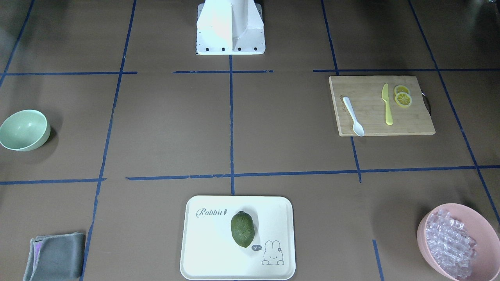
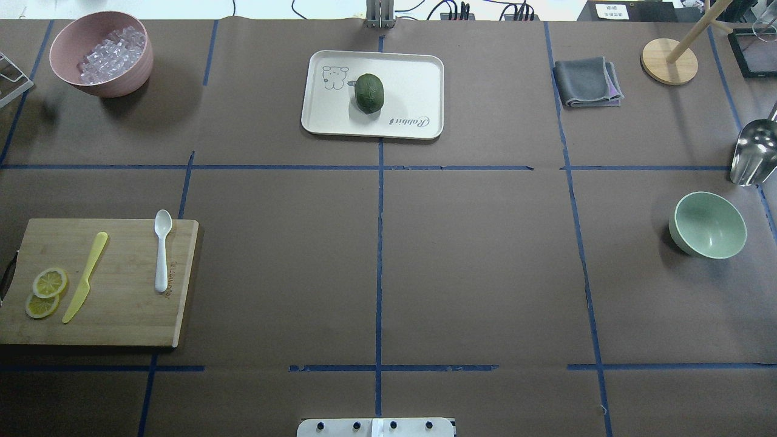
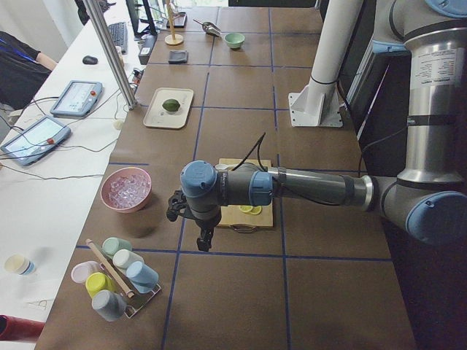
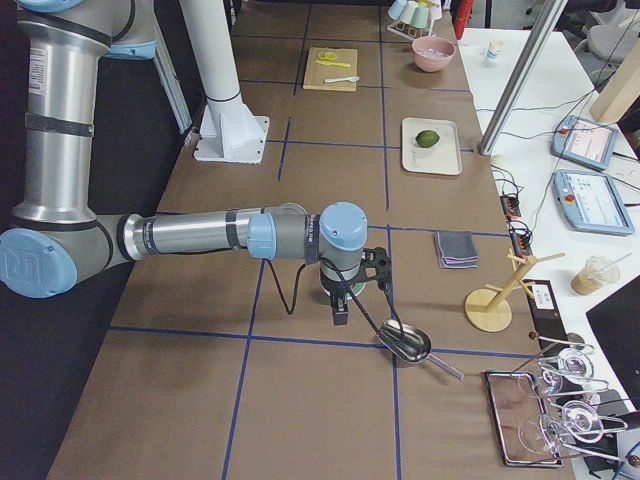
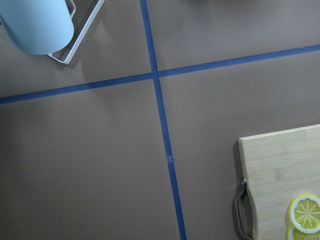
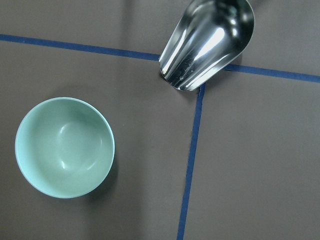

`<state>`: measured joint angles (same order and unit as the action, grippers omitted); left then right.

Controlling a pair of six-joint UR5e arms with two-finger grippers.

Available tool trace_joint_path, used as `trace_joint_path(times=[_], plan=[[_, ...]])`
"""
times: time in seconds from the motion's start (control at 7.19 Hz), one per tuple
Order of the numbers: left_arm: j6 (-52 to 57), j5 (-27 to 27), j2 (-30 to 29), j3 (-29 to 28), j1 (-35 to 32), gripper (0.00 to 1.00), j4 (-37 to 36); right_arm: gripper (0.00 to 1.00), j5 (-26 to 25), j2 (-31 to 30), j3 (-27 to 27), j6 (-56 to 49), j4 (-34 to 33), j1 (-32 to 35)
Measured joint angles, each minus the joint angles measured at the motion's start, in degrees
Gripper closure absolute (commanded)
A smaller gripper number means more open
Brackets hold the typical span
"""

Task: Place spoon in bowl

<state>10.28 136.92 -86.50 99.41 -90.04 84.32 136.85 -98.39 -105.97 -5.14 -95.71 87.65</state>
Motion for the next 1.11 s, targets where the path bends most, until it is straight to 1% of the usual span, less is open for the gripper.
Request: trace_joint_path(times=[0.14,0.28,0.42,0.7,0.83,0.97,1.11], plan=[[0.0,0.0,0.0,0.2,0.0,0.0,0.1,0.0,1.8,0.1,0.0,2.2,1.1,-1.8],[0.0,0.0,0.0,0.4,0.0,0.0,0.1,0.0,2.7,0.1,0.7,7.1,4.3,-4.3],[0.0,0.0,0.0,0.4,0.0,0.0,0.1,0.0,2.7,0.1,3.0,12.9,10.7,-7.1],[0.0,0.0,0.0,0.2,0.0,0.0,0.2,0.0,1.2,0.2,11.0,25.9,29.8,-11.8],[0.0,0.0,0.0,0.1,0.0,0.0,0.3,0.0,-0.5,0.2,13.6,31.8,36.9,-14.2],[0.0,0.0,0.0,0.0,0.1,0.0,0.3,0.0,-2.2,0.2,15.2,35.0,40.6,-16.4],[0.0,0.0,0.0,-0.1,0.1,0.0,0.4,0.0,-3.5,0.3,16.2,36.3,42.1,-18.2]])
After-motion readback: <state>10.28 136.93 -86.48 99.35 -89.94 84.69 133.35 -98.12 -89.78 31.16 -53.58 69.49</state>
